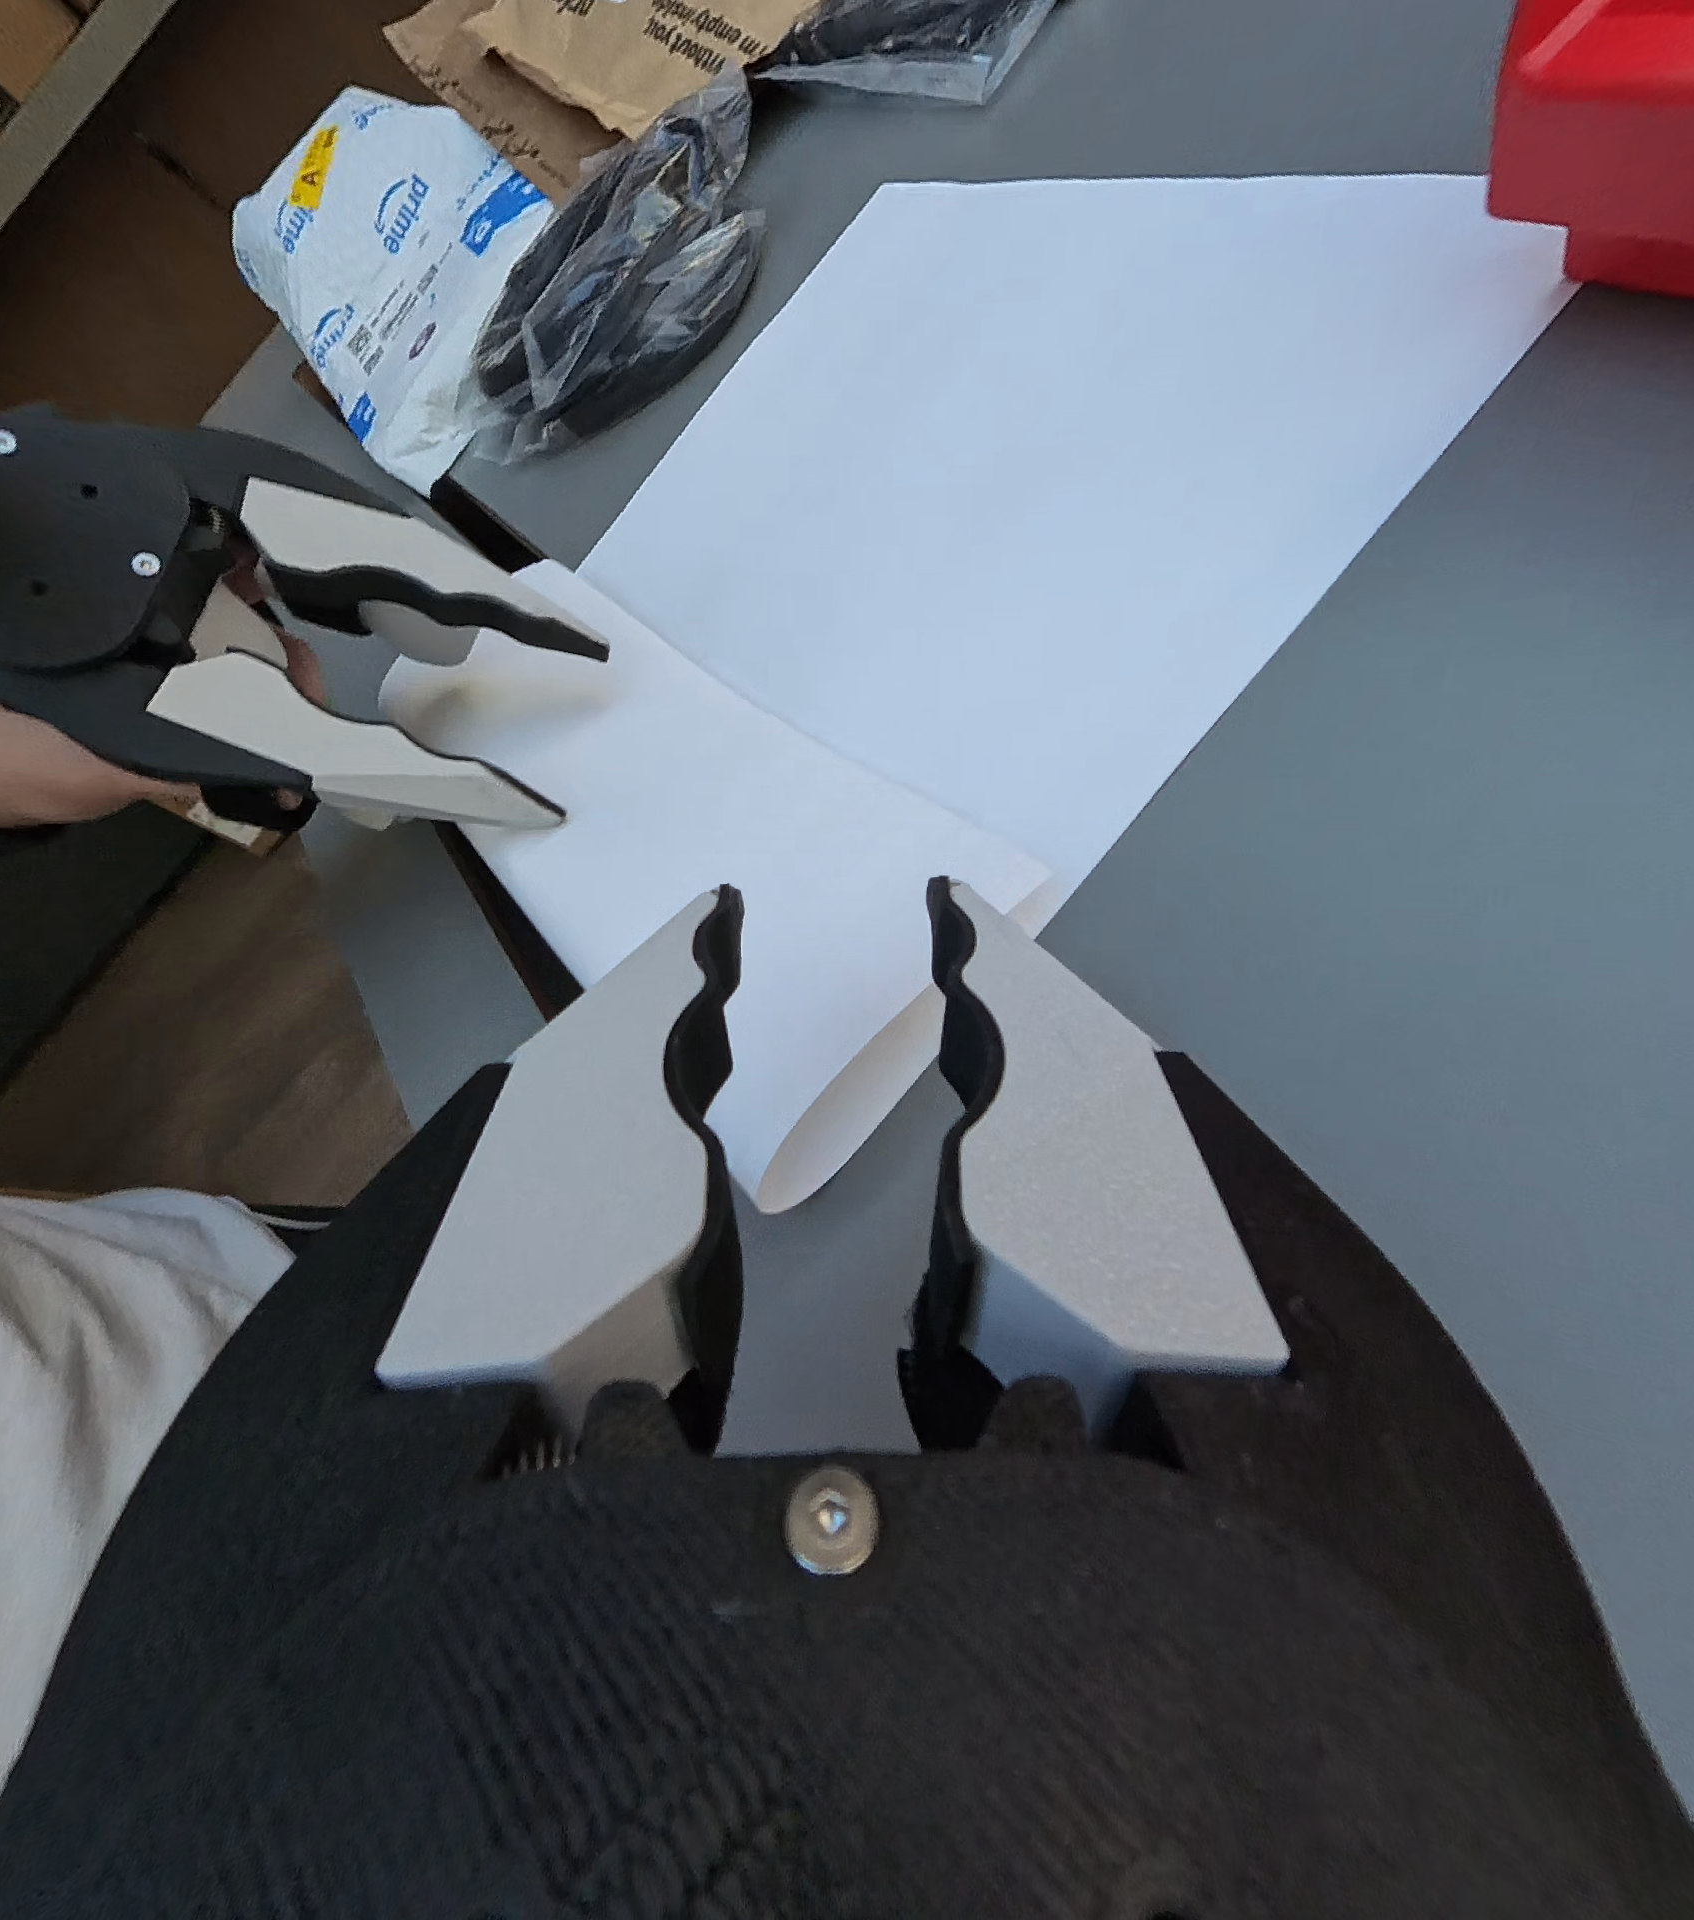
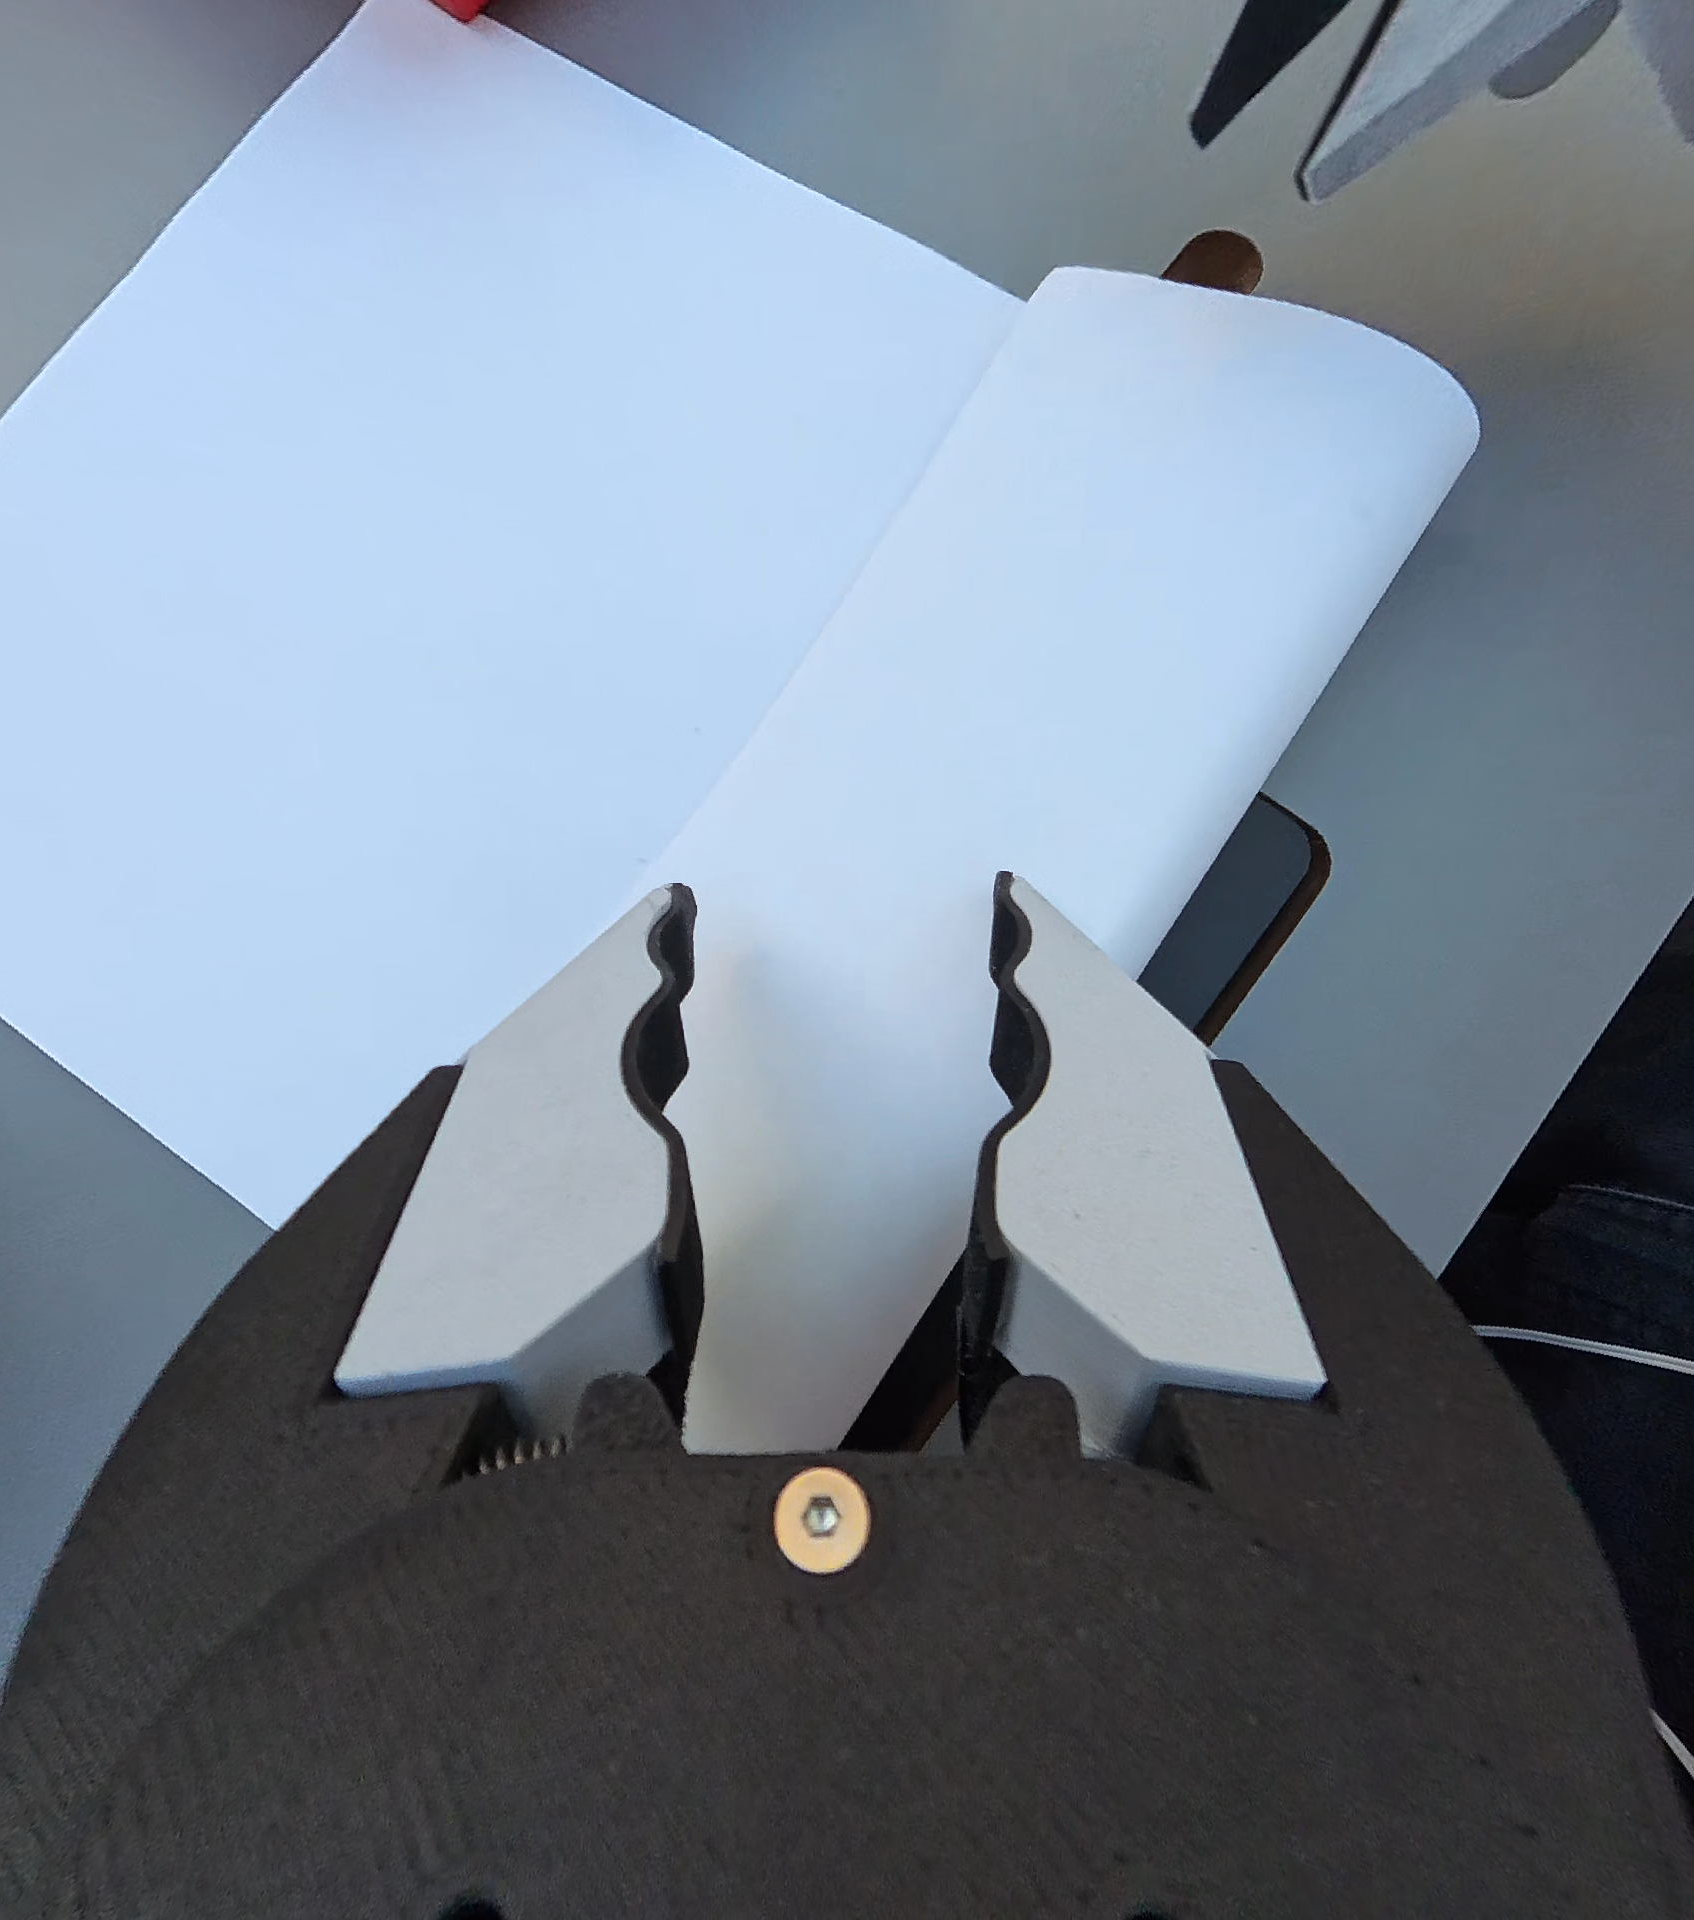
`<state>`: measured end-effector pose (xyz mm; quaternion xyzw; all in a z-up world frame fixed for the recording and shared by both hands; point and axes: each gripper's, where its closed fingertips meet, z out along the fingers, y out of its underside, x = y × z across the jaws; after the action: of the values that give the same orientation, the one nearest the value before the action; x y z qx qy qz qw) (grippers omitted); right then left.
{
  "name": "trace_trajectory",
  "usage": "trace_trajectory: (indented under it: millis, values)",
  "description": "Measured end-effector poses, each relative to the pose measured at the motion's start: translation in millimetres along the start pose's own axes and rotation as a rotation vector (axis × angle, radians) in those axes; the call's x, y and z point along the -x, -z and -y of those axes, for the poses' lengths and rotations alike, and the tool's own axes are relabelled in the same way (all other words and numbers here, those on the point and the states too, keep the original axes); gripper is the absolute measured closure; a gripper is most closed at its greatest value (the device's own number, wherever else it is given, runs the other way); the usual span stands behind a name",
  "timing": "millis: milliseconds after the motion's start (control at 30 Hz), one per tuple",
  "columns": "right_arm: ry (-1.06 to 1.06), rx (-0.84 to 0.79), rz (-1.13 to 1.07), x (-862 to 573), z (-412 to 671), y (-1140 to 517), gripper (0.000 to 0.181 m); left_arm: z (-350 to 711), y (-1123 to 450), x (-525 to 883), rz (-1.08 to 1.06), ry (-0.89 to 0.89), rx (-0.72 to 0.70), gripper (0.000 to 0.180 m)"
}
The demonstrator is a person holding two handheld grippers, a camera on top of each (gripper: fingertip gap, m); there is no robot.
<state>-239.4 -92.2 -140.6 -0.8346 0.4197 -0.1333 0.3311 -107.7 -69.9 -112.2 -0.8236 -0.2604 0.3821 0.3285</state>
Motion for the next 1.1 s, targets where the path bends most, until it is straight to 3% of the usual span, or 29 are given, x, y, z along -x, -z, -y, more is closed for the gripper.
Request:
trace_trajectory:
  millis: [233, 467, 600, 733, 767, 833, 867, 1033, 1100]
  values:
    - [-0.001, 0.0, -0.004, -2, 0, 0, 0.126, -28, -5, 32, 0.009, 0.15, 0.093, 0.136]
    - [-0.015, 0.004, -0.001, -5, 1, 4, 0.127, -32, -7, 34, 0.016, 0.12, 0.081, 0.135]
    - [-0.026, -0.002, 0.009, -8, 1, 9, 0.127, -19, 1, 14, -0.075, 0.041, 0.014, 0.132]
    - [-0.029, -0.02, 0.021, -11, 3, 14, 0.127, -13, -2, -2, -0.038, -0.209, -0.019, 0.121]
    - [-0.035, -0.025, 0.022, -12, 4, 16, 0.127, -11, -4, -1, 0.005, -0.273, -0.026, 0.123]
    - [-0.046, -0.02, 0.021, -14, 5, 22, 0.125, -4, -4, 16, 0.17, -0.329, -0.041, 0.169]
    - [-0.054, -0.027, 0.018, -15, 8, 29, 0.125, 0, -3, 21, 0.223, -0.347, -0.048, 0.176]
    - [-0.092, -0.178, -0.071, -23, 52, 97, 0.127, 11, 12, 35, 0.387, -0.33, -0.098, 0.18]
    - [-0.171, -0.13, -0.152, -27, 59, 110, 0.111, 13, 18, 41, 0.455, -0.31, -0.115, 0.18]
